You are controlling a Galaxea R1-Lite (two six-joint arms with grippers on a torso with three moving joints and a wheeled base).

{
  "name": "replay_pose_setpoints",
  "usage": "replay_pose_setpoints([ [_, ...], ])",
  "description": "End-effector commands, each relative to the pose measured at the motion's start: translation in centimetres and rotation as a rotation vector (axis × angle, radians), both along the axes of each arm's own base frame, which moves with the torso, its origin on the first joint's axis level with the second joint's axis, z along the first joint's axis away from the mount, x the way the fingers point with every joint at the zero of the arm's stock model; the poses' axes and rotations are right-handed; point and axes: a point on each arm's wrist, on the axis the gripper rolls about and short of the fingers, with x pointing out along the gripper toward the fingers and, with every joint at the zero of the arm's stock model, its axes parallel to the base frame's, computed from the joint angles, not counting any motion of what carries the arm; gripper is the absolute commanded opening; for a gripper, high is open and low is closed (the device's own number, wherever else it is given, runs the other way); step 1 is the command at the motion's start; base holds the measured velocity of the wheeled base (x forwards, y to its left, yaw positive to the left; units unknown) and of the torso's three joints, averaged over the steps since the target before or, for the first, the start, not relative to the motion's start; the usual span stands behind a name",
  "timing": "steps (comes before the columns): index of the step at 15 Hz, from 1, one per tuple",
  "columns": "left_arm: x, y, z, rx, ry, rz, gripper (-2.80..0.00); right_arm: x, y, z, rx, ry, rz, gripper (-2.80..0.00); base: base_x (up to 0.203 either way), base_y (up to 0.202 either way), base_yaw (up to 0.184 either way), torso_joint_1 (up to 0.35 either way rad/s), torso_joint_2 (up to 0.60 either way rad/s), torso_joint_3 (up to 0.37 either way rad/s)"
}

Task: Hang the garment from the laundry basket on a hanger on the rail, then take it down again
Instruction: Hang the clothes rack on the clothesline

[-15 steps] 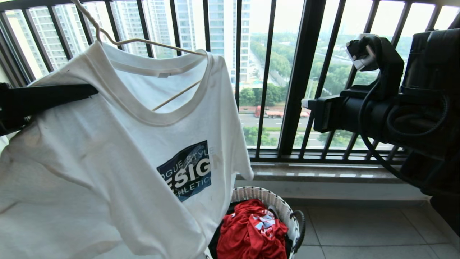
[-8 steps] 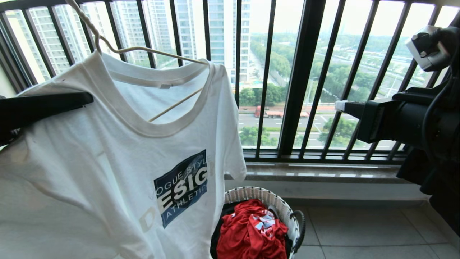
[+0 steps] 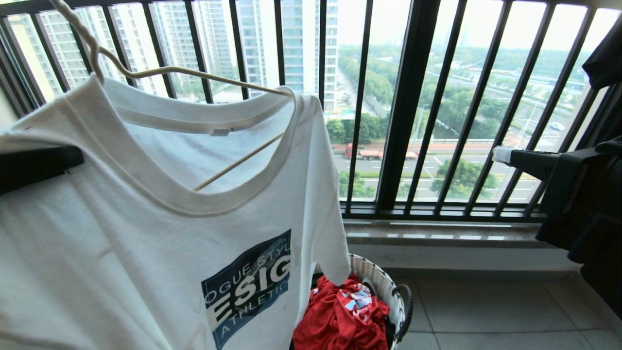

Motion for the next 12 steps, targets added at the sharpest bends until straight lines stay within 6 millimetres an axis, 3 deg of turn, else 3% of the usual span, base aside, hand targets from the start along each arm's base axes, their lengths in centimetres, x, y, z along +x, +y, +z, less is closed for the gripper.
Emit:
replay_pose_setpoints([
  [1,-0.7,0.0,0.1,-0.002,-0.017,-0.012,-2.8,-0.3,-0.1,0.0,0.0,-0.005,0.0,-2.8,0.0,0.0,0.0,0.0,0.0,0.0],
  [12,-1.5,-0.7,0.0,-0.022,0.073,-0.288,-2.8,-1.7,-1.1,0.3,-0.03,-0.048,0.0,-2.8,0.0,0.0,0.0,0.002,-0.01,-0.013],
])
